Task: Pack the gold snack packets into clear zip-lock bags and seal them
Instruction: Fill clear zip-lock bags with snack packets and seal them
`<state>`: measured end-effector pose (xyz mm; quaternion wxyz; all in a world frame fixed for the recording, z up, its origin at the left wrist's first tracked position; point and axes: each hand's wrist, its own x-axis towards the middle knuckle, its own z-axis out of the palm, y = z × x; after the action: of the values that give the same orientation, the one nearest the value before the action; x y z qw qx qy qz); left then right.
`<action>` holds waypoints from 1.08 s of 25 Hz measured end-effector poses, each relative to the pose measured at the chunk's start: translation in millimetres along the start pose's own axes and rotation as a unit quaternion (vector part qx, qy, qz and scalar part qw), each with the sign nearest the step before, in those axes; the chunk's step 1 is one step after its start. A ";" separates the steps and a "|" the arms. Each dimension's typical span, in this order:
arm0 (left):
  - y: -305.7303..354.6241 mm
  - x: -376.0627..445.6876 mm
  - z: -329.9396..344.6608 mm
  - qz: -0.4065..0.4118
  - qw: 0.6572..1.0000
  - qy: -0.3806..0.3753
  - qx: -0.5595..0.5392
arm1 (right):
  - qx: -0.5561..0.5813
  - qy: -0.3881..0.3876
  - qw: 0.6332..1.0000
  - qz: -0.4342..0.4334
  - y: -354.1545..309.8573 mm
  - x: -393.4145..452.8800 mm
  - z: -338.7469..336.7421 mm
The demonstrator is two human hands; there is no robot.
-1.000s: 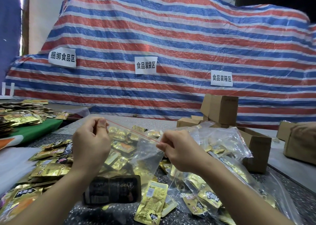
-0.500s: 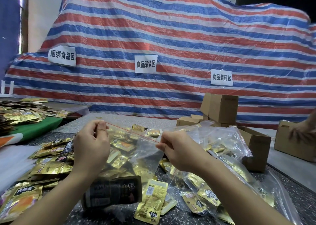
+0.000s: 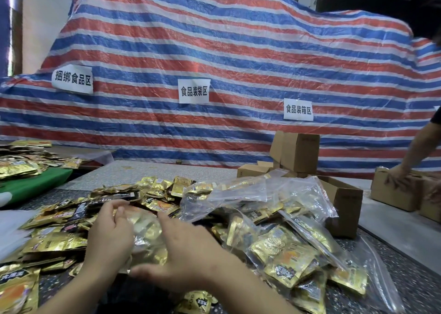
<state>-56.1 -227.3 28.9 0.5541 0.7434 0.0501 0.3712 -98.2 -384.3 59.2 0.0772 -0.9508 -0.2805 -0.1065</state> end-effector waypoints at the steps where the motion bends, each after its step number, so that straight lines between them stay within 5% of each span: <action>1: -4.9 -1.1 -2.0 0.007 1.000 -0.010 0.015 | -0.001 -0.025 1.000 -0.005 -2.2 1.9 8.1; 7: -32.7 -10.6 -13.3 -0.011 0.950 -0.195 0.243 | -0.057 -0.160 0.986 0.007 -15.1 11.5 54.0; 11: -44.4 -15.7 -19.7 0.011 0.900 -0.235 0.367 | -0.092 -0.153 0.984 -0.022 -15.6 12.8 65.6; 21: -32.7 -4.6 -34.1 -0.062 0.884 -0.349 0.305 | -0.045 -0.099 0.991 -0.073 -15.3 13.2 53.8; 27: -9.8 3.0 -35.3 -0.073 0.938 -0.293 0.172 | -0.023 0.016 0.996 -0.086 -12.5 12.0 32.3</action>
<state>-72.0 -194.4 25.8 0.4331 0.8977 0.0023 0.0810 -90.1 -361.1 32.1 0.0499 -0.9227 -0.3577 -0.1346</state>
